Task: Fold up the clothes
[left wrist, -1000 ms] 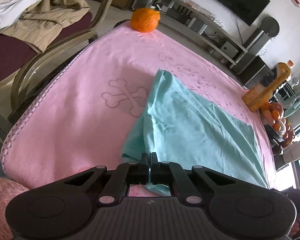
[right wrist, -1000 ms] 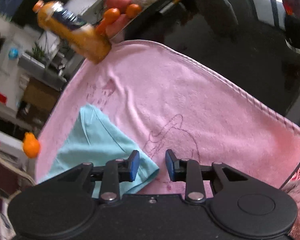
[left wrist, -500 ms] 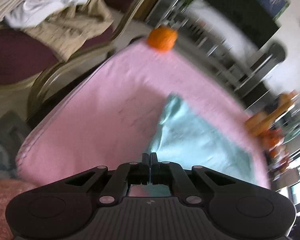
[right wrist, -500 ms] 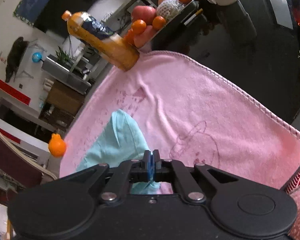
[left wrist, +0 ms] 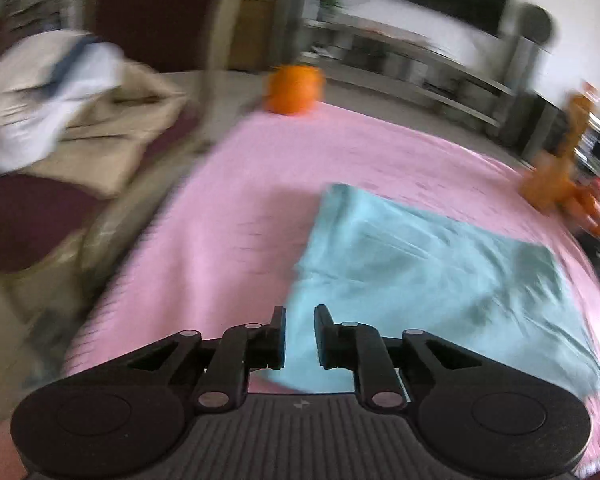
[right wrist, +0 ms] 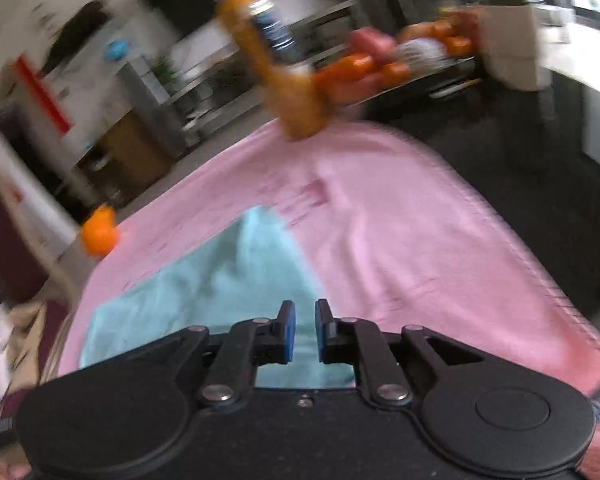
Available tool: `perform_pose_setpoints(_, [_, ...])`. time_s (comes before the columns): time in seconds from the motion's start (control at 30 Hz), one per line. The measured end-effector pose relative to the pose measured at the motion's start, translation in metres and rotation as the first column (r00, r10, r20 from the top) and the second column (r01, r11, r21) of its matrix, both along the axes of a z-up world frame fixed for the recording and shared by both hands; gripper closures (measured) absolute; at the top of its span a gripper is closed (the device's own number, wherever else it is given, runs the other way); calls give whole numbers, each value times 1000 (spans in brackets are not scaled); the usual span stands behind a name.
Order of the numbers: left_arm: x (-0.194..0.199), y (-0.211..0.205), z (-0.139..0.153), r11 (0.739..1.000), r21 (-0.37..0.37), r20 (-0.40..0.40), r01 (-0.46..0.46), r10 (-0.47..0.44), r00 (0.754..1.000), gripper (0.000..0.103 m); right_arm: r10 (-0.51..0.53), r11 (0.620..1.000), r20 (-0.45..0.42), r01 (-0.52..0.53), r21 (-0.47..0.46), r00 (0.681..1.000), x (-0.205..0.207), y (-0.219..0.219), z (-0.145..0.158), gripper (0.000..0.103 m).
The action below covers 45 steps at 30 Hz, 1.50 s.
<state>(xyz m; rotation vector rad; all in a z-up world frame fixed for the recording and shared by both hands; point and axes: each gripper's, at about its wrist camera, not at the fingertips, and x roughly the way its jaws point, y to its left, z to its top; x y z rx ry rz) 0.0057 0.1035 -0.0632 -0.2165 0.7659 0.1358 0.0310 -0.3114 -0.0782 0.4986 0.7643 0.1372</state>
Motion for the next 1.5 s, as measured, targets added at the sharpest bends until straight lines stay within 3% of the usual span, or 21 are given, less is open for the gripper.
perform_pose_setpoints(0.13, [19, -13, -31, 994, 75, -166, 80, -66, 984, 83, 53, 998, -148, -59, -32, 988, 19, 13, -24, 91])
perform_pose_setpoints(0.17, [20, -15, -34, 990, 109, -205, 86, -63, 977, 83, 47, 997, -179, -57, -51, 983, 21, 14, -29, 99])
perform_pose_setpoints(0.23, [18, -14, -26, 986, 148, -230, 79, -44, 972, 88, -3, 995, -200, -17, -99, 980, 16, 9, -24, 100])
perform_pose_setpoints(0.3, [15, -7, -14, 987, 151, -195, 56, -25, 981, 89, -53, 989, -213, 22, -143, 976, 12, 6, -16, 94])
perform_pose_setpoints(0.37, [15, 1, 2, 990, 138, -130, 38, -20, 991, 89, -64, 992, -183, 43, -117, 981, 11, 1, -2, 93])
perform_pose_setpoints(0.53, [31, 20, 45, 999, 20, 28, 31, -32, 999, 88, -1, 992, -22, 3, 123, 1000, 28, -4, 55, 89])
perform_pose_setpoints(0.63, [55, 30, 55, 997, -66, 68, 39, -35, 997, 87, 29, 976, 61, -42, 212, 998, 50, 0, 83, 78])
perform_pose_setpoints(0.7, [72, 34, 50, 994, -100, 75, 47, -40, 996, 79, 43, 966, 99, -67, 249, 994, 70, 4, 92, 73])
perform_pose_setpoints(0.73, [83, 35, 45, 993, -104, 72, 48, -41, 997, 73, 46, 965, 101, -70, 254, 994, 84, 7, 90, 73])
perform_pose_setpoints(0.83, [119, 38, 14, 996, -88, 13, 17, -16, 1000, 73, 19, 971, 60, -33, 238, 998, 119, 8, 70, 72])
perform_pose_setpoints(0.9, [134, 40, -6, 996, -87, -30, -20, 18, 999, 71, -5, 973, 10, 2, 232, 1000, 141, 7, 45, 72])
perform_pose_setpoints(0.97, [143, 46, -23, 992, -118, -51, -50, 45, 998, 63, -28, 971, -36, 36, 236, 999, 158, 4, 21, 72])
perform_pose_setpoints(1.1, [152, 55, -36, 984, -174, -39, -49, 43, 998, 62, -41, 953, -79, 62, 297, 996, 176, -5, -16, 72])
perform_pose_setpoints(1.2, [155, 56, -37, 984, -175, -12, -40, 39, 999, 64, -32, 942, -134, 75, 328, 991, 189, -8, -31, 72])
perform_pose_setpoints(1.23, [156, 55, -37, 983, -185, 0, -18, 18, 1000, 67, -26, 933, -153, 79, 351, 988, 193, -9, -36, 72])
perform_pose_setpoints(1.33, [156, 44, -33, 974, -205, 53, 94, -84, 995, 90, -5, 889, -229, 110, 445, 973, 202, -13, -53, 70])
perform_pose_setpoints(1.43, [155, 23, -29, 959, -160, 101, 233, -219, 971, 90, 4, 861, -242, 120, 494, 970, 204, -14, -59, 71])
perform_pose_setpoints(1.5, [160, 10, -36, 960, -113, 60, 255, -250, 966, 90, 11, 855, -244, 118, 506, 970, 205, -13, -61, 71])
